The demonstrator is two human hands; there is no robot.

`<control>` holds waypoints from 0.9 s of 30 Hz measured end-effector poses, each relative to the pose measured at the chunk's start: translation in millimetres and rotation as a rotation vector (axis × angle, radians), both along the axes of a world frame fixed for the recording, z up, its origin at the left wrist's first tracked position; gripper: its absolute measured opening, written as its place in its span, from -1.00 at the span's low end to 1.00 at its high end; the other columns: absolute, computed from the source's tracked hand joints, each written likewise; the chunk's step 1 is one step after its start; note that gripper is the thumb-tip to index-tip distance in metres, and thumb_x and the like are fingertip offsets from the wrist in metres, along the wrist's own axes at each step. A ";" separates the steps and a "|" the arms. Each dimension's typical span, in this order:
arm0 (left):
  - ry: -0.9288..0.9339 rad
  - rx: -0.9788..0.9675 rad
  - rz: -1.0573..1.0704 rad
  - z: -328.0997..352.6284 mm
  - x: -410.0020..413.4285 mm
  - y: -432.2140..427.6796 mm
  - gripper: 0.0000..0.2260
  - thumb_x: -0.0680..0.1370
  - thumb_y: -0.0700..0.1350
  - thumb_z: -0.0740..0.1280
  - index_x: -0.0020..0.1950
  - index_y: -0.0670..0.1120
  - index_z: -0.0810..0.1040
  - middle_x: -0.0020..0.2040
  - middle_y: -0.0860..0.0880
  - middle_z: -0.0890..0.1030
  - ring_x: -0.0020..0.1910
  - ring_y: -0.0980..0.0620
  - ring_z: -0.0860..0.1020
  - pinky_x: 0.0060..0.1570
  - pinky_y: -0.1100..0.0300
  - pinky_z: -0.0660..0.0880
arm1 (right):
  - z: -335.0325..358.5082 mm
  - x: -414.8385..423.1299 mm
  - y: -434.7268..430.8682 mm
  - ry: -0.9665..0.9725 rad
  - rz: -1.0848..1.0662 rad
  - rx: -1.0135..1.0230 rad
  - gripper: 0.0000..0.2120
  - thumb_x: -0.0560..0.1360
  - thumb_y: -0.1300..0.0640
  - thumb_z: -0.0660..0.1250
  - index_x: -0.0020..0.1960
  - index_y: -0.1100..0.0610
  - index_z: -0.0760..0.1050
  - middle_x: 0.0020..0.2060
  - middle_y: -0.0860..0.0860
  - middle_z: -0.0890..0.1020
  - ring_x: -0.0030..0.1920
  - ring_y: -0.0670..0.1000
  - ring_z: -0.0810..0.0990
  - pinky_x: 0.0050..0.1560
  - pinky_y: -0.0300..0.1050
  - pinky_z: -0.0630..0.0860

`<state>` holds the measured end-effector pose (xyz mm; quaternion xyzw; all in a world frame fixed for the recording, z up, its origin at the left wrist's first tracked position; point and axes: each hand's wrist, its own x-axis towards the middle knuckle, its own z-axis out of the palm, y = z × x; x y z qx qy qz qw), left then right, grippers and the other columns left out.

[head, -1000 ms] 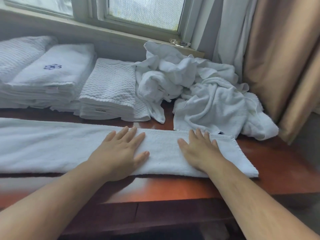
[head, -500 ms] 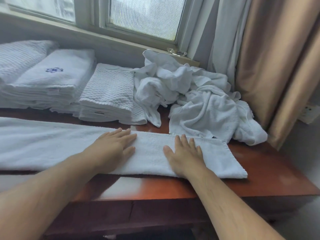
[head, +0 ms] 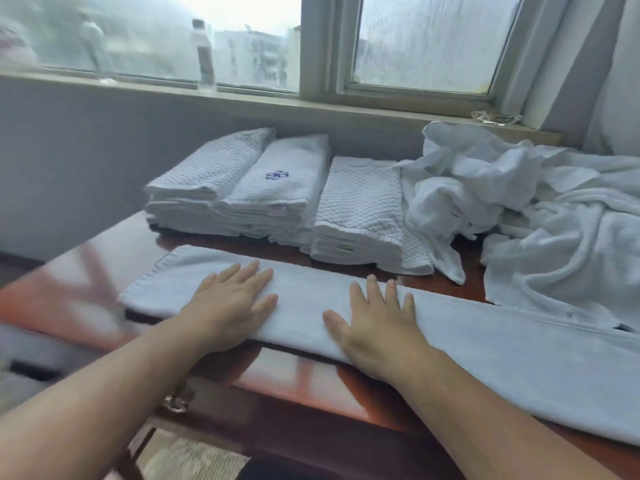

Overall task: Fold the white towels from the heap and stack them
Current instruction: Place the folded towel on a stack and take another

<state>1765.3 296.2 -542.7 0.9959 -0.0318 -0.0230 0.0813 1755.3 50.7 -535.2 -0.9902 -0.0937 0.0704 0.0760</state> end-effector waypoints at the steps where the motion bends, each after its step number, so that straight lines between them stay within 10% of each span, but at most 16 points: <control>1: -0.004 0.004 0.043 0.2 -0.9 11.1 -0.44 0.65 0.27 -0.04 0.64 0.17 0.04 0.66 0.08 -0.03 0.63 0.00 -0.05 0.57 -0.05 -0.08 | -0.5 4.0 17.3 -0.006 0.055 -0.009 -0.21 0.60 -0.38 -0.15 0.66 0.07 -0.13 0.64 0.12 -0.18 0.61 0.24 -0.26 0.56 0.28 -0.28; 8: -0.060 -0.072 0.335 -0.3 -5.2 72.8 -0.55 0.68 0.19 0.01 0.58 0.23 0.22 0.65 -0.03 0.09 0.59 -0.12 0.09 0.53 -0.04 0.02 | -0.3 34.0 96.9 -0.120 0.476 0.051 -0.46 0.68 -0.20 -0.07 0.54 0.04 0.24 0.58 0.09 0.22 0.57 0.19 0.12 0.55 0.14 0.06; 16: -0.071 -0.199 0.525 10.6 13.8 80.4 -0.70 0.63 0.10 0.11 0.28 0.33 0.53 0.38 -0.01 0.51 0.37 -0.21 0.39 0.37 0.00 0.35 | -14.0 47.9 89.3 -0.124 0.439 0.288 -0.55 0.69 -0.12 0.02 0.55 -0.11 0.31 0.61 -0.11 0.19 0.62 -0.02 0.04 0.57 -0.14 -0.09; 27: -0.073 -0.296 0.666 29.6 27.5 97.5 -0.34 0.56 0.12 0.37 0.56 -0.08 0.21 0.45 -0.13 0.42 0.43 -0.19 0.37 0.36 -0.01 0.38 | -16.5 46.7 88.8 -0.110 0.376 0.374 -0.51 0.64 -0.25 0.05 0.52 -0.17 0.34 0.58 -0.20 0.24 0.60 -0.13 0.05 0.59 -0.11 -0.04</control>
